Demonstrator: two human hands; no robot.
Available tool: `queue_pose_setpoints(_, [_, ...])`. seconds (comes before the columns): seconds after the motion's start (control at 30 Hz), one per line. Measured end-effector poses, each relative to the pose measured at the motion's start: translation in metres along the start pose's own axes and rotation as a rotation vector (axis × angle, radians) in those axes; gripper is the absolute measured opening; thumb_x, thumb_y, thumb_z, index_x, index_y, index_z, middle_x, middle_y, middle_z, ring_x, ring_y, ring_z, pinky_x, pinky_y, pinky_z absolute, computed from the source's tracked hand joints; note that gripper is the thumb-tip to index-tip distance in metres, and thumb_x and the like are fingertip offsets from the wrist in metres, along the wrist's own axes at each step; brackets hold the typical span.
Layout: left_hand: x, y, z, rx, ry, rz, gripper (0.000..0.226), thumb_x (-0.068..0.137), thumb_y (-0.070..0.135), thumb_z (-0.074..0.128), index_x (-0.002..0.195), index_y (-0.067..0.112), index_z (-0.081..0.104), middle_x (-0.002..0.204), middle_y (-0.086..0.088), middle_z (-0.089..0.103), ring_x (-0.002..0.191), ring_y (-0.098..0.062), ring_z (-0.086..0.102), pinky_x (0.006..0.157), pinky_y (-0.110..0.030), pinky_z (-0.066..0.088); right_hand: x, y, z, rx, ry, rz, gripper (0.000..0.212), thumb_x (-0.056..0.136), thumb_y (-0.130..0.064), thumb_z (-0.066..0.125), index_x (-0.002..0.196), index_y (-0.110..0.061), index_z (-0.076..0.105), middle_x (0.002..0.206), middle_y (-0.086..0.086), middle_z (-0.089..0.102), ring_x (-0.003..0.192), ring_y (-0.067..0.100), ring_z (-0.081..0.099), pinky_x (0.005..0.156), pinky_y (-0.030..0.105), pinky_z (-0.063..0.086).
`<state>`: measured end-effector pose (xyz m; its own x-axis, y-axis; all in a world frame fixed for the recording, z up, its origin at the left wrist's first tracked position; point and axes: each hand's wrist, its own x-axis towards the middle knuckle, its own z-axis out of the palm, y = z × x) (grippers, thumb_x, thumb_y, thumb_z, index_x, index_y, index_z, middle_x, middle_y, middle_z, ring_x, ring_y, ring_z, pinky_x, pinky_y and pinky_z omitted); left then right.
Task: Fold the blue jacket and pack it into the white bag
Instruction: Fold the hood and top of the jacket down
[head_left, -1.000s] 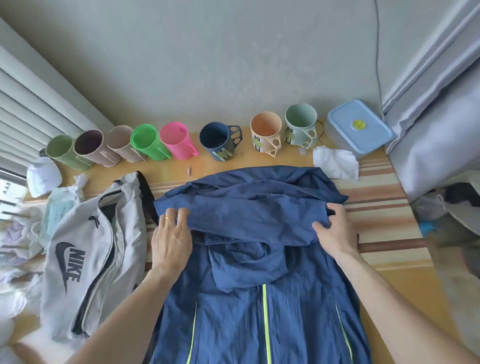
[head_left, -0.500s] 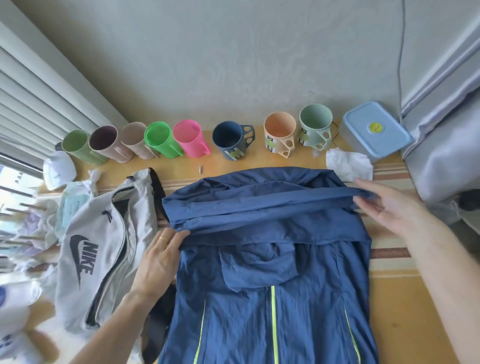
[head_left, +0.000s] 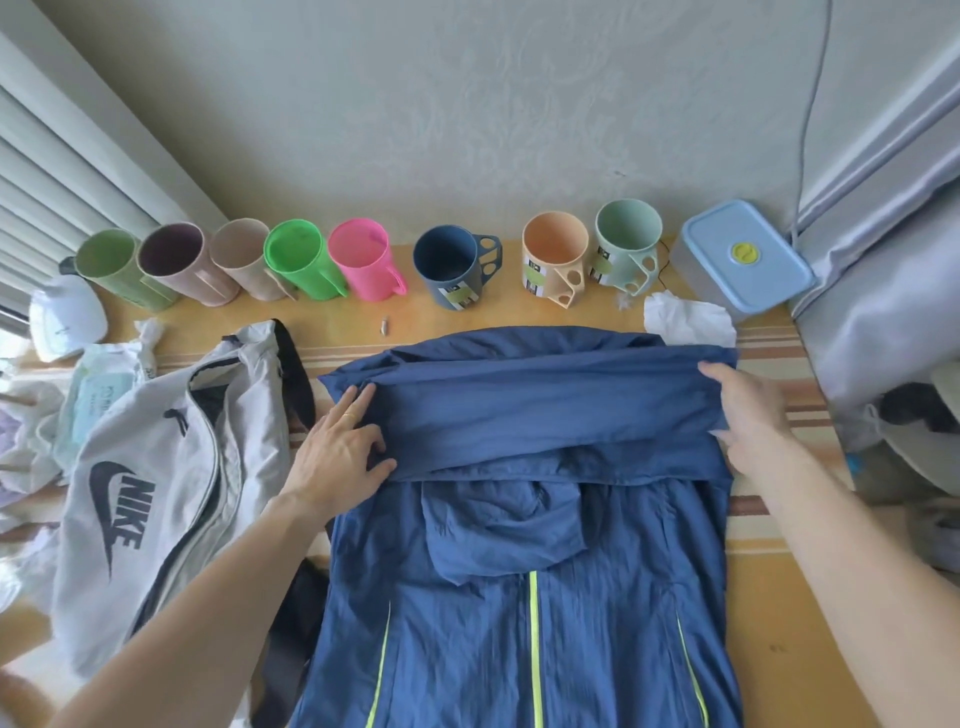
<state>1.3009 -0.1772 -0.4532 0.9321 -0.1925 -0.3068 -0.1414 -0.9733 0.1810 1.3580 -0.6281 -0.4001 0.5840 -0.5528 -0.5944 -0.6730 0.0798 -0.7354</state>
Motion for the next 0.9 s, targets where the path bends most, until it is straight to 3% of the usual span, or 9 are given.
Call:
queue_pose_setpoints(0.07, [0.006, 0.005, -0.003, -0.002, -0.022, -0.047, 0.034, 0.095, 0.050, 0.060, 0.083, 0.023, 0.077, 0.168, -0.010, 0.023, 0.157, -0.027, 0.017, 0.124, -0.044, 0.026, 0.006, 0.006, 0.005, -0.120, 0.023, -0.016, 0.020, 0.092, -0.033, 0.068, 0.102, -0.016, 0.064, 0.103, 0.004, 0.067, 0.092, 0.026, 0.063, 0.066, 0.033, 0.053])
queue_pose_setpoints(0.2, [0.007, 0.018, -0.005, 0.130, 0.098, -0.153, 0.059, 0.102, 0.047, 0.042, 0.080, 0.013, 0.084, 0.147, -0.016, 0.057, 0.147, -0.033, 0.038, 0.123, -0.043, 0.022, 0.000, 0.024, 0.007, -0.796, 0.231, -0.226, 0.024, 0.087, -0.029, 0.069, 0.099, -0.009, 0.064, 0.104, 0.018, 0.068, 0.096, 0.042, 0.065, 0.080, 0.047, 0.056])
queue_pose_setpoints(0.3, [0.006, 0.039, -0.006, 0.143, 0.448, -0.044, 0.053, 0.100, 0.039, 0.047, 0.073, 0.006, 0.078, 0.120, -0.016, 0.070, 0.117, -0.039, 0.058, 0.110, -0.048, 0.037, -0.021, 0.039, 0.013, -0.825, 0.374, -0.786, 0.037, 0.090, -0.022, 0.066, 0.123, -0.008, 0.054, 0.119, 0.021, 0.059, 0.107, 0.045, 0.057, 0.088, 0.053, 0.048])
queue_pose_setpoints(0.33, [0.007, 0.052, -0.004, 0.125, 0.519, 0.037, 0.044, 0.101, 0.037, 0.051, 0.081, 0.006, 0.075, 0.122, -0.016, 0.068, 0.115, -0.040, 0.059, 0.106, -0.050, 0.040, -0.030, 0.047, 0.020, -0.807, 0.302, -0.986, 0.036, 0.094, -0.024, 0.060, 0.127, -0.009, 0.056, 0.123, 0.020, 0.058, 0.110, 0.043, 0.056, 0.092, 0.053, 0.046])
queue_pose_setpoints(0.4, [0.011, 0.079, 0.005, 0.092, 0.429, 0.178, 0.034, 0.102, 0.042, 0.052, 0.118, 0.016, 0.067, 0.149, -0.017, 0.051, 0.138, -0.041, 0.047, 0.114, -0.057, 0.034, -0.038, 0.072, 0.035, -0.956, 0.061, -1.174, 0.043, 0.101, -0.036, 0.050, 0.139, -0.016, 0.054, 0.143, 0.019, 0.051, 0.130, 0.042, 0.048, 0.109, 0.055, 0.038])
queue_pose_setpoints(0.47, [0.017, 0.090, 0.019, 0.105, 0.180, 0.140, 0.059, 0.101, 0.061, 0.039, 0.156, 0.041, 0.029, 0.172, -0.007, 0.011, 0.158, -0.034, 0.009, 0.122, -0.064, 0.016, -0.029, 0.095, 0.043, -1.221, -0.123, -1.043, 0.062, 0.101, -0.058, 0.041, 0.156, -0.032, 0.033, 0.167, 0.015, 0.021, 0.153, 0.039, 0.020, 0.121, 0.061, 0.017])
queue_pose_setpoints(0.57, [0.020, 0.086, 0.038, 0.102, -0.015, 0.016, 0.075, 0.092, 0.081, 0.023, 0.154, 0.056, -0.012, 0.171, 0.002, -0.018, 0.157, -0.031, -0.016, 0.122, -0.067, 0.006, -0.003, 0.114, 0.038, -1.417, -0.209, -0.845, 0.080, 0.092, -0.080, 0.019, 0.160, -0.043, 0.000, 0.171, 0.006, -0.015, 0.157, 0.032, -0.010, 0.125, 0.059, 0.006])
queue_pose_setpoints(0.73, [-0.005, 0.101, 0.040, 0.080, 0.145, 0.049, 0.068, 0.099, 0.069, 0.024, 0.160, 0.045, 0.003, 0.172, -0.006, -0.009, 0.158, -0.034, -0.007, 0.124, -0.062, 0.012, -0.049, 0.115, 0.041, -1.248, -0.160, -0.987, 0.073, 0.099, -0.064, 0.030, 0.162, -0.032, 0.010, 0.171, 0.010, -0.007, 0.157, 0.035, -0.006, 0.125, 0.056, 0.009])
queue_pose_setpoints(0.9, [-0.078, 0.123, 0.052, 0.044, 0.233, 0.205, 0.063, 0.104, 0.056, 0.033, 0.161, 0.038, 0.015, 0.172, -0.008, 0.003, 0.159, -0.030, 0.002, 0.123, -0.053, 0.019, -0.145, 0.170, 0.029, -1.138, -0.269, -1.156, 0.067, 0.104, -0.051, 0.042, 0.162, -0.029, 0.018, 0.171, 0.010, -0.001, 0.158, 0.032, -0.003, 0.125, 0.054, 0.014])
